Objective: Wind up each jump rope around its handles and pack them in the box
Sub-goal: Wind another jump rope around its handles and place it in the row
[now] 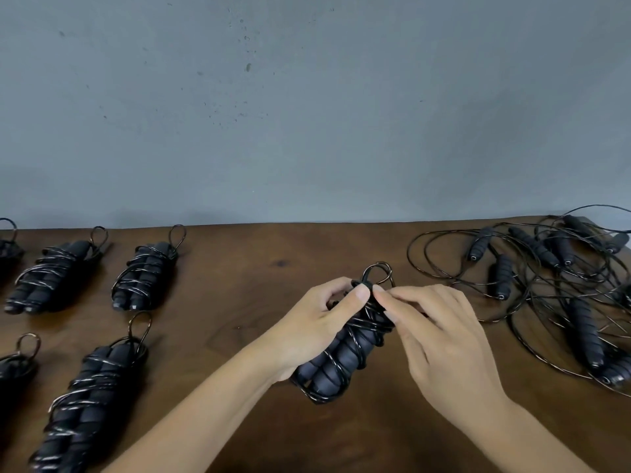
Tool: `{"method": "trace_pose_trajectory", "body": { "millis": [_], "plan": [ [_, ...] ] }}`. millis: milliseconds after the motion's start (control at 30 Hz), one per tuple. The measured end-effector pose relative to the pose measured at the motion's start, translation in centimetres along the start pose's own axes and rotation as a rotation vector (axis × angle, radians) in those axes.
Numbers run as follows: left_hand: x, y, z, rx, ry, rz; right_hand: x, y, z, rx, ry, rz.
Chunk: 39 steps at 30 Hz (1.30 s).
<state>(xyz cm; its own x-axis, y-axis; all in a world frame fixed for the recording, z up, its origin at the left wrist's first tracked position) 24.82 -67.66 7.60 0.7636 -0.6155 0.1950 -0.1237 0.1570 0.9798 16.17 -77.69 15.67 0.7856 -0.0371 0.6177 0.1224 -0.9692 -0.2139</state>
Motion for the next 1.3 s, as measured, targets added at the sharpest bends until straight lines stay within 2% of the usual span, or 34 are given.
{"method": "trace_pose_trajectory", "body": {
  "millis": [200,300,400,467,533,733,900,1033,1133,1300],
  "plan": [
    [0.4,-0.2,-0.5,-0.162,0.195,0.022,0.9,1.8,1.6,0.429,-0.061,0.325],
    [0.5,0.0,-1.1,-0.193,0.282,0.056,0.9,2.5,2.4,0.556,-0.058,0.506],
    [0.2,0.2,-2.2,-0.081,0.388,0.099,0.4,4.0,3.1,0.605,-0.036,0.74],
    [-0.1,0.5,-3.1,0.015,0.456,0.131,-0.5,5.4,4.3,0.731,-0.057,0.998],
    [-0.4,0.9,-3.6,0.106,0.502,0.158,-1.2,5.9,5.8,0.84,-0.098,1.161],
    [-0.9,0.8,-4.7,0.329,0.563,0.146,-1.5,5.1,7.6,0.9,-0.132,1.221],
    [-1.4,1.4,-5.1,0.598,0.522,0.131,-0.6,5.9,8.1,0.875,-0.163,1.251],
    [-1.2,2.4,-4.2,0.773,0.409,0.139,0.9,6.2,9.9,0.669,-0.342,1.183],
    [-1.0,3.1,-3.7,0.836,0.338,0.163,1.4,6.6,10.9,0.757,-0.446,1.261],
    [-0.6,3.2,-3.1,0.874,0.244,0.196,1.9,6.2,12.7,0.867,-0.694,1.242]
  ]
}}
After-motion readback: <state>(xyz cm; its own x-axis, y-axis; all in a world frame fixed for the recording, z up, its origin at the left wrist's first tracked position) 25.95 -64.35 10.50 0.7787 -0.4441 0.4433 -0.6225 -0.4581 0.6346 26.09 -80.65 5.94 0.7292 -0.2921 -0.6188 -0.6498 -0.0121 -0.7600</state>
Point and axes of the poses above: each hand's wrist, its own x-axis towards the middle knuckle, its own z-axis out of the palm, y = z × x, the point moved 10 cm from there along x, towards the middle knuckle, and after that the axes turned 15 degrees about z, right-handed, at the moved point
